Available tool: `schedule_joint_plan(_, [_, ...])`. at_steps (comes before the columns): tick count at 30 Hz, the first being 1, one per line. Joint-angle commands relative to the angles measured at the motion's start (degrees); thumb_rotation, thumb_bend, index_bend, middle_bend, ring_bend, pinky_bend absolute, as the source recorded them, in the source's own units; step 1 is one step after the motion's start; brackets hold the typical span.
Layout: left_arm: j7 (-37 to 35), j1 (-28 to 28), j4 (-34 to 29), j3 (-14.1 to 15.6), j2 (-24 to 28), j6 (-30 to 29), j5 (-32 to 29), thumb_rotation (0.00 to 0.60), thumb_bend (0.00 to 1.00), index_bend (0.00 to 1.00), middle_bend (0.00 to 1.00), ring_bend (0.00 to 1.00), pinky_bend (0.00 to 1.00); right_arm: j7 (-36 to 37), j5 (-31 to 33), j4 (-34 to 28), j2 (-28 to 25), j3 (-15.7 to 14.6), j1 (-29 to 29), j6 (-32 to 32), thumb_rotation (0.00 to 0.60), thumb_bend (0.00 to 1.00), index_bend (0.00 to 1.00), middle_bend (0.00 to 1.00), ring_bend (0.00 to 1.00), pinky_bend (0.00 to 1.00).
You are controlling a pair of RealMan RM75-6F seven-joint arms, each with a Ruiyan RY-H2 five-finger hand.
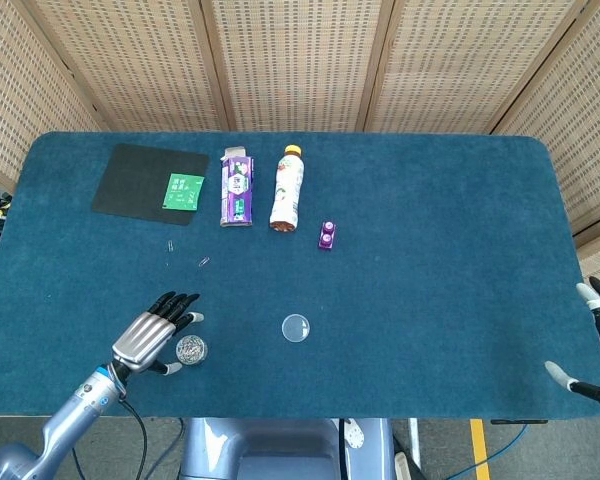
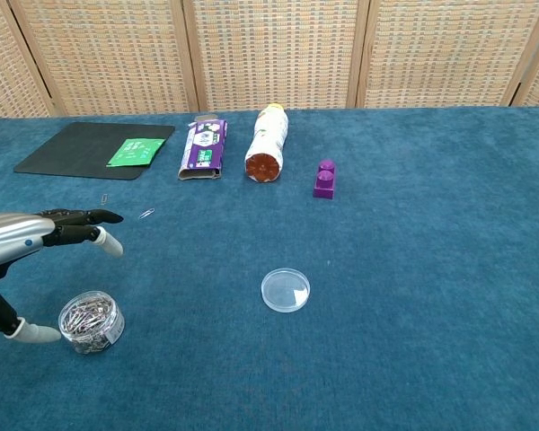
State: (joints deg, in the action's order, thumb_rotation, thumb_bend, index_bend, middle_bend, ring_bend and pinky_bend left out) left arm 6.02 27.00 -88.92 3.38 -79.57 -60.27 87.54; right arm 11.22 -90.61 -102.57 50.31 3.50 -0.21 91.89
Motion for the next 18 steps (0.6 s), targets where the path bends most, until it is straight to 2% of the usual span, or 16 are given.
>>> schedule_joint_plan(1, [-1.0, 0.0, 0.2, 0.0, 0.2, -0.7, 0.7, 0.600, 0.15, 0.21, 0.00, 0.00, 0.00, 0.0, 0.0, 0.0, 0.0, 0.0, 0.0, 0.0, 0.600, 0.00, 0.02, 0.00, 0.00, 0.00])
schedule_joint_plan(6, [-2.8, -0.5, -0.8, -0.6, 1.5, -3.4, 1.8, 0.600, 0.15, 0.20, 0.00, 0.00, 0.00, 0.2, 0.0, 0.1, 0.0, 0.0, 0.0, 0.1, 0.600, 0.00, 0.02, 0.00, 0.00, 0.00])
schedule_joint_plan(9, [-3.9, -3.7, -3.4, -2.2, 5.6, -10.4, 1.0, 0.600, 0.15, 0.08, 0.00, 0.00, 0.00, 0.3, -0.1, 0.1, 0.0, 0.0, -0.1, 0.2, 0.600, 0.00, 0.02, 0.00, 0.00, 0.00])
schedule_joint_plan(11, [0.0, -6.8, -5.0, -3.3, 8.0, -14.9, -2.4, 0.600, 0.10, 0.00, 0.00, 0.00, 0.00, 0.2, -0.3, 0.1, 0.0, -0.1, -0.1, 0.3, 0.600, 0.00, 0.02, 0.00, 0.00, 0.00])
schedule_joint_plan(14, [9.9, -10.9, -8.8, -5.4, 9.5, -21.3, -8.0, 0.600, 0.01, 0.00, 0.00, 0.00, 0.00, 0.0, -0.6, 0.0, 0.0, -0.2, -0.1, 0.2, 0.600, 0.00, 0.02, 0.00, 0.00, 0.00])
schedule_joint_plan(18, [10.1, -13.8, -13.0, -6.0, 11.7, -24.7, -10.8, 0.600, 0.00, 0.00, 0.00, 0.00, 0.00, -0.3, -0.7, -0.2, 0.1, -0.2, -0.2, 0.5, 0.600, 0.00, 0.02, 0.00, 0.00, 0.00])
